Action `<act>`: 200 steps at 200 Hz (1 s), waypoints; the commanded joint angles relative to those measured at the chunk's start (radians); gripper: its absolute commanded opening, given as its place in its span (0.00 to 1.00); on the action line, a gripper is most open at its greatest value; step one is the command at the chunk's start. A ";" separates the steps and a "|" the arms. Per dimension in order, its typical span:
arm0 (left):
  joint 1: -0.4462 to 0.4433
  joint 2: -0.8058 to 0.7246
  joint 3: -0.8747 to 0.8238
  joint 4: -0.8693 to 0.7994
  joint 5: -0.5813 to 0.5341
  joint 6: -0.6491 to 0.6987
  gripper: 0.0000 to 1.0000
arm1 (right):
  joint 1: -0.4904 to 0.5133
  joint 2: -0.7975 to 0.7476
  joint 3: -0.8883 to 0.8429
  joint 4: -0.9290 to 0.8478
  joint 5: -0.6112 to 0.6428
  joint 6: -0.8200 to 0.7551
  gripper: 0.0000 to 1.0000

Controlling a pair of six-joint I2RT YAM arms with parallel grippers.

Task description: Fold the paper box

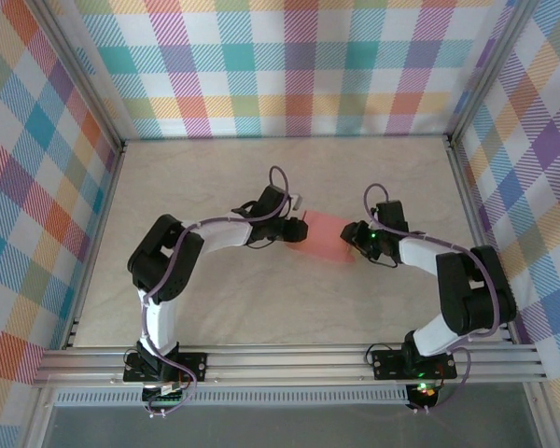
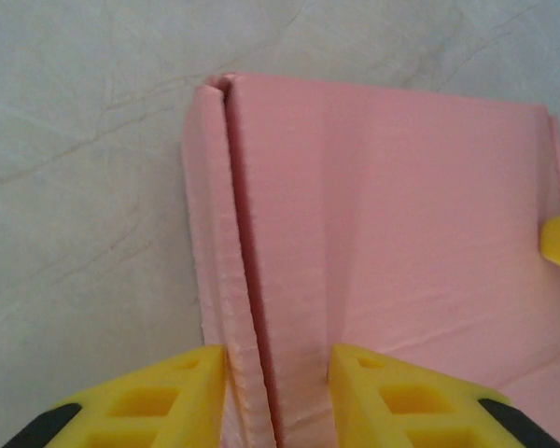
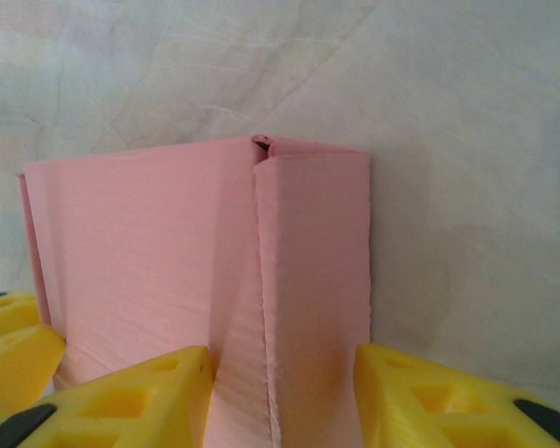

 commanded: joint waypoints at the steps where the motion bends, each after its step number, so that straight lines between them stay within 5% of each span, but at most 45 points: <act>1: -0.009 -0.066 -0.056 -0.004 0.033 -0.031 0.37 | 0.001 0.049 0.068 -0.039 -0.029 -0.076 0.45; 60: -0.019 -0.191 -0.141 -0.025 -0.125 -0.001 0.42 | -0.006 0.053 0.185 -0.117 0.022 -0.172 0.61; 100: -0.010 -0.199 -0.114 -0.022 -0.163 0.017 0.65 | -0.021 -0.062 0.138 -0.152 0.113 -0.191 0.77; 127: 0.002 -0.137 -0.056 -0.023 -0.145 0.001 0.75 | -0.061 -0.076 0.064 -0.079 -0.015 -0.103 0.84; 200: 0.036 -0.041 -0.070 0.094 -0.037 -0.153 0.48 | -0.093 0.016 0.003 0.095 -0.200 0.019 0.84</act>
